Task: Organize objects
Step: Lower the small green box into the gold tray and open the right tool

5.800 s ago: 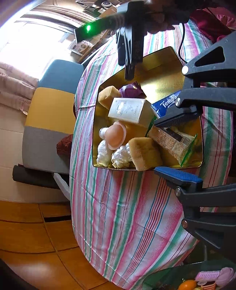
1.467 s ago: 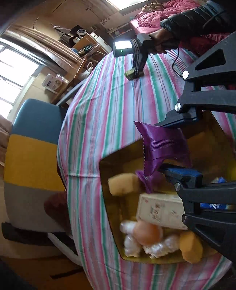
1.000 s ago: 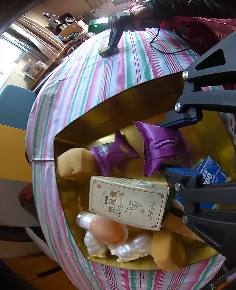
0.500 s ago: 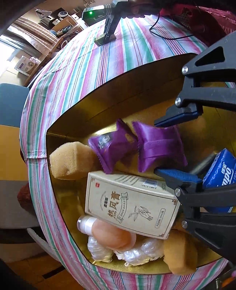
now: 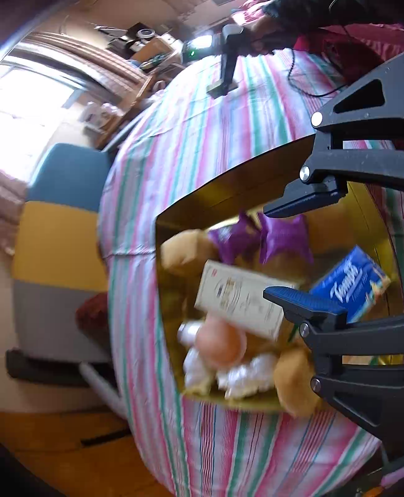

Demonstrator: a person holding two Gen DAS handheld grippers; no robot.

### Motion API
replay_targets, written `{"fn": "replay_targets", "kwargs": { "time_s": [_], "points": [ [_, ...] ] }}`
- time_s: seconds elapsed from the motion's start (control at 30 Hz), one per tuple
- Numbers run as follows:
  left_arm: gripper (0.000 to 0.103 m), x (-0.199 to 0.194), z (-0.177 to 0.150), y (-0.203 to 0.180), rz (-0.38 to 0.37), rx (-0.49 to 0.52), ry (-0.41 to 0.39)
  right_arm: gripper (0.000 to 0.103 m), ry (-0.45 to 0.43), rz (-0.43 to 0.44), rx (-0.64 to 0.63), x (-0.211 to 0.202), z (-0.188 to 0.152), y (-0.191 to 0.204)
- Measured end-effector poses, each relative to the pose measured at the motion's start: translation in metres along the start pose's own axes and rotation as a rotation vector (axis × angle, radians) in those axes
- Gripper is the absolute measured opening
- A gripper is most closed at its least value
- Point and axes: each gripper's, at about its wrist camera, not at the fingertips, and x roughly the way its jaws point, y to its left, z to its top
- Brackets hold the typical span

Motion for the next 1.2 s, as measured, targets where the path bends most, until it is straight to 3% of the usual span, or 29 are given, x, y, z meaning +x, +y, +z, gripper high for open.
{"fn": "replay_targets", "kwargs": {
  "time_s": [0.13,0.27,0.43,0.67,0.83,1.13,1.2],
  "points": [
    [0.046,-0.015,-0.005,0.018,0.005,-0.038,-0.039,0.030,-0.078,0.130,-0.035,-0.065,-0.009,0.048],
    [0.046,-0.022,-0.014,0.033,0.000,-0.069,-0.048,0.030,-0.145,0.268,-0.165,-0.123,-0.027,0.130],
    [0.046,-0.032,-0.029,0.046,-0.012,-0.092,-0.065,0.030,-0.138,0.363,-0.326,-0.151,-0.052,0.230],
    [0.046,-0.043,-0.048,0.070,-0.030,-0.133,-0.081,0.030,-0.010,0.300,-0.369,-0.117,-0.069,0.301],
    [0.046,-0.041,-0.057,0.080,-0.037,-0.154,-0.075,0.030,0.046,0.255,-0.358,-0.094,-0.072,0.315],
    [0.049,-0.044,-0.061,0.088,-0.029,-0.169,-0.090,0.030,0.064,0.163,-0.392,-0.068,-0.075,0.329],
    [0.051,-0.043,-0.061,0.088,-0.023,-0.167,-0.089,0.030,0.072,0.177,-0.390,-0.063,-0.077,0.329]
  ]
}}
